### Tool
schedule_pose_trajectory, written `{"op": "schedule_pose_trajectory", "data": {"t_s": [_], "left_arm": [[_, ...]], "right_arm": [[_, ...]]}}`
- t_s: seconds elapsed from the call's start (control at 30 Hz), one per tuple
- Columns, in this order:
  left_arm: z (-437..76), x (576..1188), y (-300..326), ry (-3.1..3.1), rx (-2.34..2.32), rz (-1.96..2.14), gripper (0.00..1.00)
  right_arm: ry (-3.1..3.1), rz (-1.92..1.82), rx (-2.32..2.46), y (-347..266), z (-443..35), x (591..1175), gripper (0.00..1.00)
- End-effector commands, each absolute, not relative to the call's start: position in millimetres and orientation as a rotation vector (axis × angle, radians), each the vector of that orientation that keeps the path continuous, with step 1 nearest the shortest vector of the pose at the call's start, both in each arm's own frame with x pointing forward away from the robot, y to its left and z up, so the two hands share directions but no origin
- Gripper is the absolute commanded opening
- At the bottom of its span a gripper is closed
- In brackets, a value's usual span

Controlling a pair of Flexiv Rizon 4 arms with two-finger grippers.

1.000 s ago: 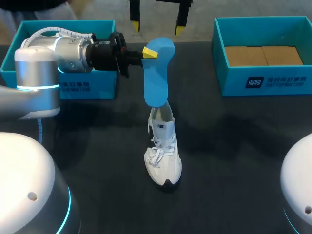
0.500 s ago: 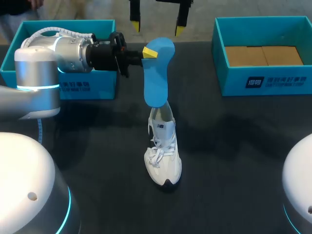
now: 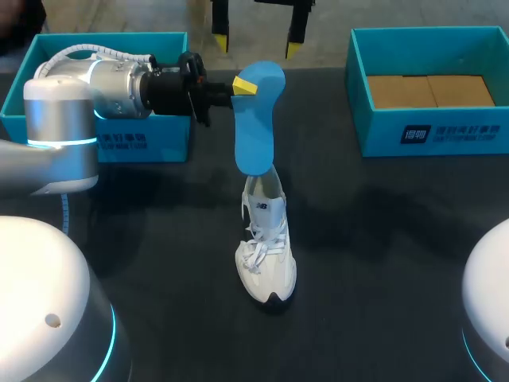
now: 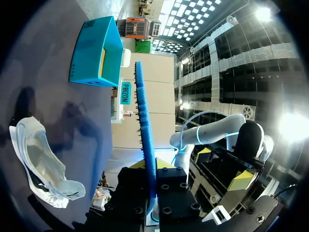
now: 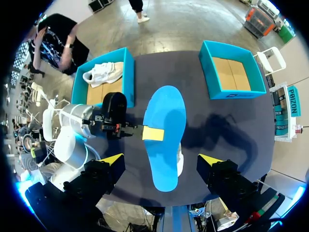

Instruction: Take the shoe out of the shoebox, open the shoe tongue, remove and reinsert the insole, then place the shoe into the shoebox

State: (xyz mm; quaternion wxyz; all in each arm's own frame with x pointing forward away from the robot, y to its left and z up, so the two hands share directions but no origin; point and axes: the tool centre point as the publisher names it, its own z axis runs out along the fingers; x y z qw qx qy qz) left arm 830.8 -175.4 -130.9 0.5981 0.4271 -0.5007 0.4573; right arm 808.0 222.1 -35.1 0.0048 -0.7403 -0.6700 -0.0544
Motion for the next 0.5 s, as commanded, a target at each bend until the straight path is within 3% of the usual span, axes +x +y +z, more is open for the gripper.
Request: {"op": "schedule_pose_trajectory", "data": {"t_s": [0.03,0.5], "left_arm": [[-131,831,-175,-1.163,0.992,1.060,0.00],[-131,831,-175,-1.163,0.992,1.060,0.00]], "right_arm": [[-2.097,-0.168,-2.320,222,-35,809,1.00],[-2.070,-0.399,-2.078,193,-31,808,1.00]]}}
